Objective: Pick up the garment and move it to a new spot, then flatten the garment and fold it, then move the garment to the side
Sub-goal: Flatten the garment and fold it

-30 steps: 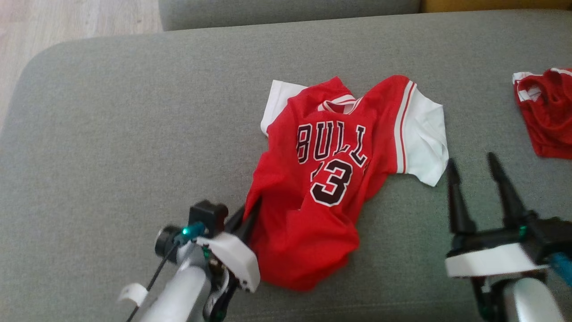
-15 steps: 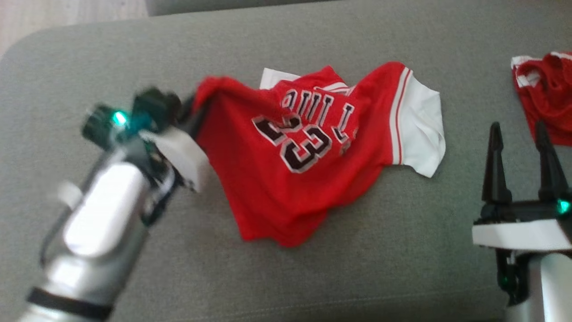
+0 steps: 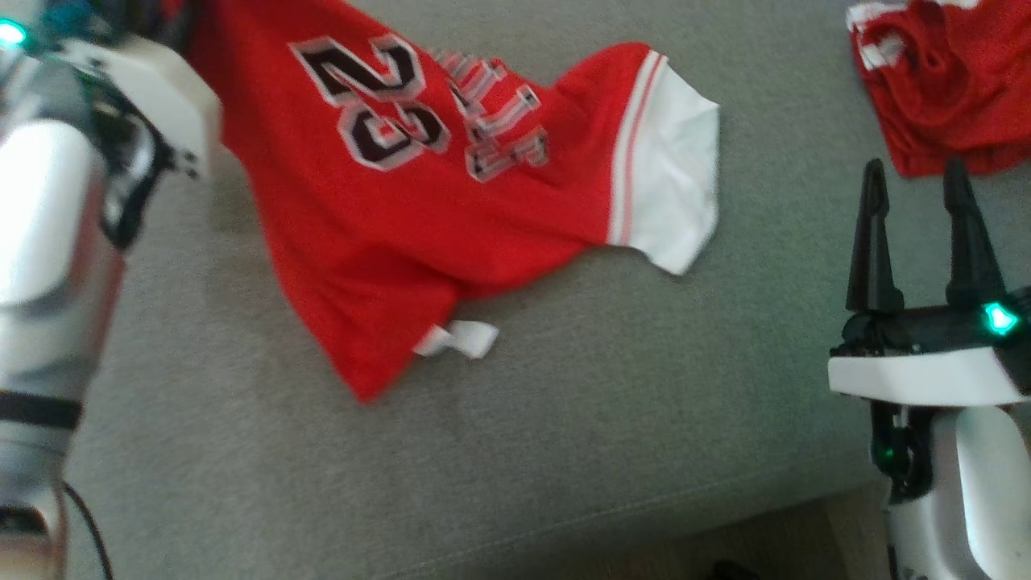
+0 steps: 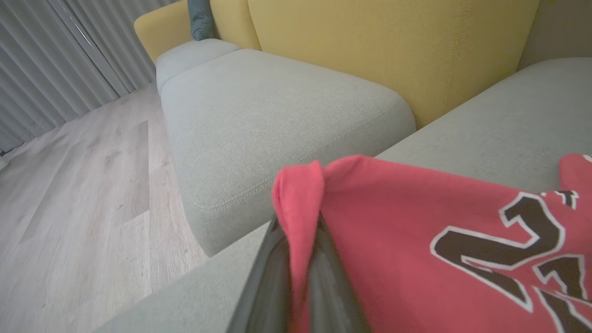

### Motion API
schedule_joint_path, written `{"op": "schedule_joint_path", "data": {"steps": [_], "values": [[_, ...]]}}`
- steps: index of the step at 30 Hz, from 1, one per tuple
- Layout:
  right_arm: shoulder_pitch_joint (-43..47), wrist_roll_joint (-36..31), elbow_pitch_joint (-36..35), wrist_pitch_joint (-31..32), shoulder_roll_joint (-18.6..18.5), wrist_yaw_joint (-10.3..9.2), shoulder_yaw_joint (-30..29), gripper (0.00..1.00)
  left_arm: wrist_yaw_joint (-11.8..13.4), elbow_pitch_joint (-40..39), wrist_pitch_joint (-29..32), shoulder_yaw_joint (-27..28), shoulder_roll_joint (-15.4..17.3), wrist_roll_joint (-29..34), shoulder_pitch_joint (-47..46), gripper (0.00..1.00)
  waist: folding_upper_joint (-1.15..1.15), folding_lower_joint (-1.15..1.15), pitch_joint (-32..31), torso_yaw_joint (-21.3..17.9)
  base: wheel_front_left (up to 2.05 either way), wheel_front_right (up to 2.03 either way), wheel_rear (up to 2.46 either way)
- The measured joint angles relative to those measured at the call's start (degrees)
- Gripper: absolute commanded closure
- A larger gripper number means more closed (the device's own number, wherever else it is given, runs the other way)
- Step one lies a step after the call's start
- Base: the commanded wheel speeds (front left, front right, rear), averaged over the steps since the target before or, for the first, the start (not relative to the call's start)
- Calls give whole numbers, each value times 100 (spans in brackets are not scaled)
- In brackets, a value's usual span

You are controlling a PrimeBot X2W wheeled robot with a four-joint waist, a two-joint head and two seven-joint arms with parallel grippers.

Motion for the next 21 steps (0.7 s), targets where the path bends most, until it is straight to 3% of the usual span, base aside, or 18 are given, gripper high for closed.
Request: {"op": "schedule_joint_path", "data": {"steps": [10,17,18,19,20,21], "values": [[-198,154,-8,-24,1,0,186,0,136,658,-632,-136,77,347,-711,100,0,0,419,-524,0,0,0],[-257,204,19,-24,0,0,291,0,201,1124,-1107,-215,-208,403,-982,100,0,-1,496,-617,0,0,0],[-295,204,42,-24,0,0,325,0,200,1215,-1120,-215,-270,381,-1030,95,0,-1,491,-609,0,0,0],[-331,215,57,-24,0,0,349,0,199,1296,-1121,-221,-321,367,-1043,64,0,-1,484,-596,0,0,0],[-353,250,69,-24,0,0,361,0,199,1383,-1122,-232,-364,359,-1040,0,0,-1,475,-579,0,0,0],[-362,264,98,-24,0,0,366,0,198,1501,-1122,-229,-408,316,-1032,0,0,-1,463,-558,0,0,0]]}}
